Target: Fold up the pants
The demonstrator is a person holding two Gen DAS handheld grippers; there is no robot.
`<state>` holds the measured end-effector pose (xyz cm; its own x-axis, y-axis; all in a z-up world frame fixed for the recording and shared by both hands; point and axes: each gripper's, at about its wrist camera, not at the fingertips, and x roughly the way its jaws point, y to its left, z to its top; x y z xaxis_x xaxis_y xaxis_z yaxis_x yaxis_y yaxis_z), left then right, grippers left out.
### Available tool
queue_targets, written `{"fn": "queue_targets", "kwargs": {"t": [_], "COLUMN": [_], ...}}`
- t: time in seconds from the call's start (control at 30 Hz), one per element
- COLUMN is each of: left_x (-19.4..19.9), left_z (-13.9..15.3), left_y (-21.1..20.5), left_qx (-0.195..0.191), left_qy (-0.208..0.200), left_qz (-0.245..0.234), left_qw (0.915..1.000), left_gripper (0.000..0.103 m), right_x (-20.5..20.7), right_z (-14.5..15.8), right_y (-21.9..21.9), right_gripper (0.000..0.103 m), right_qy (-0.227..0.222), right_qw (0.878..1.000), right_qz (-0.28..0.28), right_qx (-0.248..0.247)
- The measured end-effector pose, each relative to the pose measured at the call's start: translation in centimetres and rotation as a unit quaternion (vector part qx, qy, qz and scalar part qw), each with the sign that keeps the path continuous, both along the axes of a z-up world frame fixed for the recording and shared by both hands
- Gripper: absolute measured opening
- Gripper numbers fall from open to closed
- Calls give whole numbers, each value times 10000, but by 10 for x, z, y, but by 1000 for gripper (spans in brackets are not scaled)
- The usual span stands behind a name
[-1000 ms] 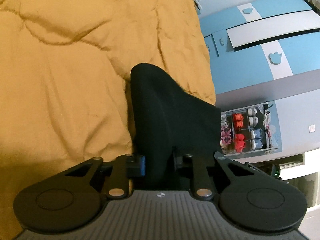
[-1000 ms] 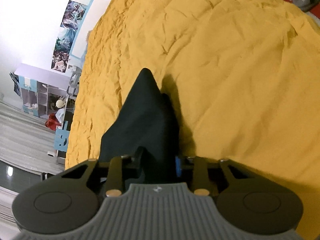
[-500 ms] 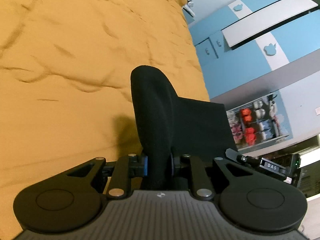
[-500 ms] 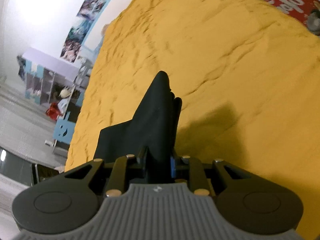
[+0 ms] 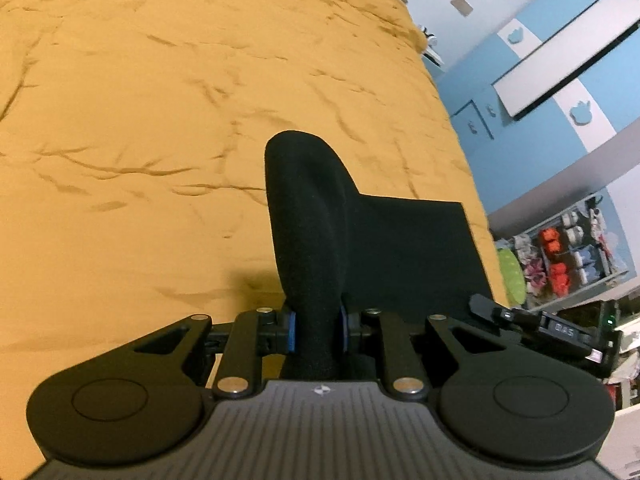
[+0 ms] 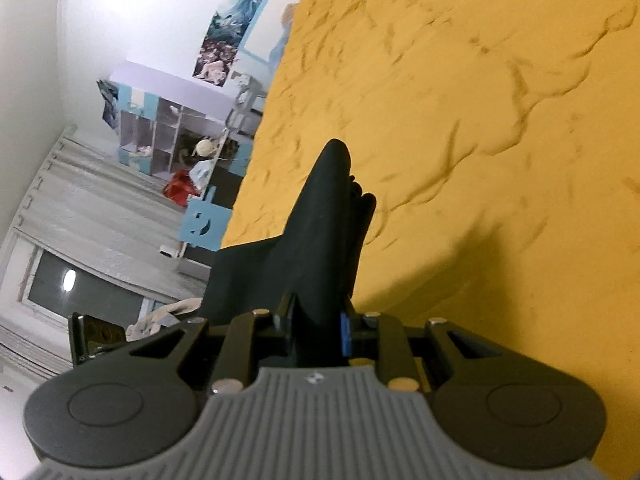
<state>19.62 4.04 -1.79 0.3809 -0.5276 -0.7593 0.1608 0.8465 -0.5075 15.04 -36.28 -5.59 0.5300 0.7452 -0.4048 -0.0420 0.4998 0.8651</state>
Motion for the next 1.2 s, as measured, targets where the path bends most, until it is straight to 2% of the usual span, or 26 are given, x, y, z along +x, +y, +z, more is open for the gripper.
{"fn": "queue_targets", "kwargs": {"t": [0.23, 0.4, 0.57, 0.77, 0.9, 1.0, 1.1, 1.17, 1.2], "left_x": [17, 34, 49, 56, 58, 58, 55, 51, 47], "left_z": [-49, -78, -112, -137, -142, -139, -133, -122, -115], "left_y": [5, 0, 0, 12, 13, 16, 24, 25, 26], "left_qx": [-327, -573, -577, -830, -836, -873, -807, -615, -456], "left_qy": [144, 237, 584, 911, 937, 1010, 1089, 1033, 976], "left_qz": [-45, -178, -151, -107, -122, -120, -37, -46, -57], "left_qw": [9994, 9979, 9965, 9923, 9920, 9910, 9908, 9927, 9942], "left_gripper": [21, 21, 23, 29, 34, 37, 39, 40, 41], "right_x": [-3, -2, 7, 8, 7, 10, 11, 10, 8], "right_z": [-18, -36, -58, -93, -105, -100, -89, -77, -71], "right_y": [23, 4, -5, -16, -16, -12, -9, -5, -3], "right_gripper": [17, 17, 17, 17, 17, 18, 24, 26, 32], "right_qy": [211, 434, 672, 996, 1070, 1035, 918, 776, 695], "right_qw": [9991, 9973, 9949, 9923, 9914, 9910, 9899, 9876, 9855], "right_qz": [-165, -400, -446, -503, -500, -448, -403, -382, -373], "right_qx": [-327, -432, -606, -546, -568, -726, -999, -1314, -1499]}}
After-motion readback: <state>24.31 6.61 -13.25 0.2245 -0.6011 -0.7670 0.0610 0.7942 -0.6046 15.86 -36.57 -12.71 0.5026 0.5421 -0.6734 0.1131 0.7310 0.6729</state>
